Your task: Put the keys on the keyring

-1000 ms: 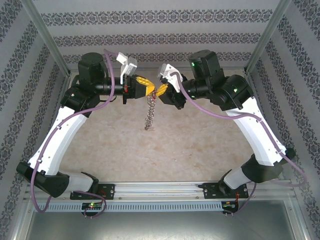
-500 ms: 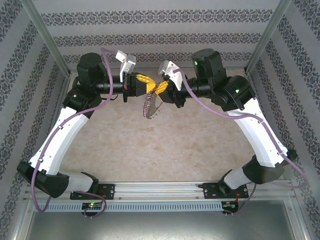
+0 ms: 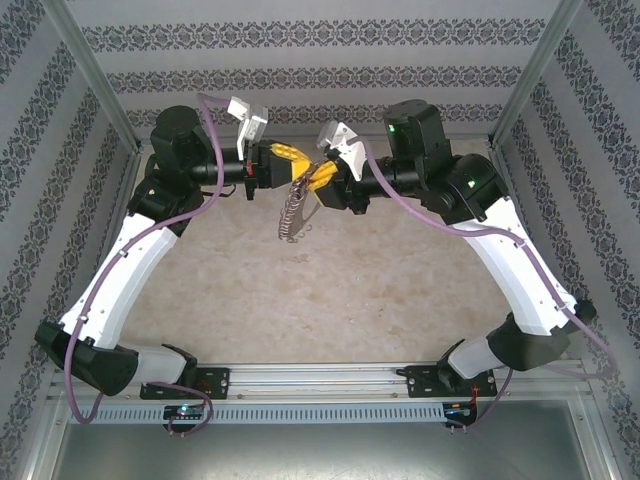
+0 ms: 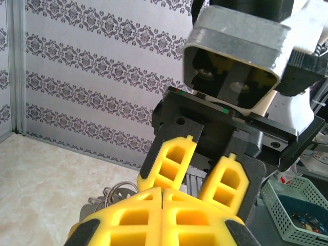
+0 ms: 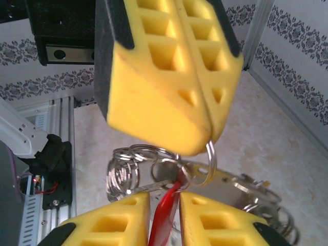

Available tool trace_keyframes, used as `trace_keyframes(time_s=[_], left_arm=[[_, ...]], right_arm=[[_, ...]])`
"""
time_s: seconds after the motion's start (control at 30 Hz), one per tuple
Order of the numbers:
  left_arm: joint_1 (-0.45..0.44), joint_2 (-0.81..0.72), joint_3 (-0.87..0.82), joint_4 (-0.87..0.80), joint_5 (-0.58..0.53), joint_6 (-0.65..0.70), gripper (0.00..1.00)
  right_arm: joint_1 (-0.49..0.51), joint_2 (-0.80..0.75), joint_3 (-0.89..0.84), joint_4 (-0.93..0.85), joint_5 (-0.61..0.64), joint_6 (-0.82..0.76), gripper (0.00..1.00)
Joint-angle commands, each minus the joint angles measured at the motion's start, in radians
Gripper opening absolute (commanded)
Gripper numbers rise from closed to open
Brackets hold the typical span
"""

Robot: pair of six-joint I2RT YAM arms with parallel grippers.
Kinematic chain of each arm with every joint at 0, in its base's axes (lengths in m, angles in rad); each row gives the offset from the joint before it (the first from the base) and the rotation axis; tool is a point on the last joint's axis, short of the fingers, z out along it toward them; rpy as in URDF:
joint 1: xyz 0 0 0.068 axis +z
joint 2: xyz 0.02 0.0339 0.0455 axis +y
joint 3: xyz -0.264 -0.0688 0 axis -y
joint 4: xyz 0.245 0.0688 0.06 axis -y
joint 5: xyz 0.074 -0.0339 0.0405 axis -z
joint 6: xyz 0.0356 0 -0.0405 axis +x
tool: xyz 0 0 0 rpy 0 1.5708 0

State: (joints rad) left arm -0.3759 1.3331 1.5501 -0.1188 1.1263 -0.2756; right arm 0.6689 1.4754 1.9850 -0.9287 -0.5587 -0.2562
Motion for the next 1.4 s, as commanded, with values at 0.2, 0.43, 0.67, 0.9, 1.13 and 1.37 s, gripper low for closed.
trace_keyframes(time_s=[0.2, 0.43, 0.67, 0.9, 1.13, 1.37], left_arm=[[0.013, -0.030, 0.000, 0.114, 0.030, -0.049, 0.00], [0.013, -0.033, 0.000, 0.124, 0.028, -0.060, 0.00], [0.013, -0.037, 0.001, 0.123, 0.027, -0.064, 0.00], [0.013, -0.041, -0.005, 0.123, 0.029, -0.066, 0.00], [0.014, -0.041, -0.007, 0.120, 0.030, -0.063, 0.00], [0.014, -0.041, -0.010, 0.119, 0.030, -0.061, 0.00]], right_arm=[[-0.020, -0.046, -0.037, 0.069, -0.041, 0.040, 0.34], [-0.021, -0.046, -0.043, 0.077, -0.052, 0.046, 0.36], [-0.019, -0.046, -0.054, 0.089, -0.048, 0.055, 0.46], [-0.018, -0.044, -0.056, 0.094, -0.008, 0.052, 0.46], [-0.019, -0.061, -0.075, 0.119, -0.003, 0.059, 0.46], [-0.029, -0.089, -0.107, 0.154, -0.029, 0.084, 0.46]])
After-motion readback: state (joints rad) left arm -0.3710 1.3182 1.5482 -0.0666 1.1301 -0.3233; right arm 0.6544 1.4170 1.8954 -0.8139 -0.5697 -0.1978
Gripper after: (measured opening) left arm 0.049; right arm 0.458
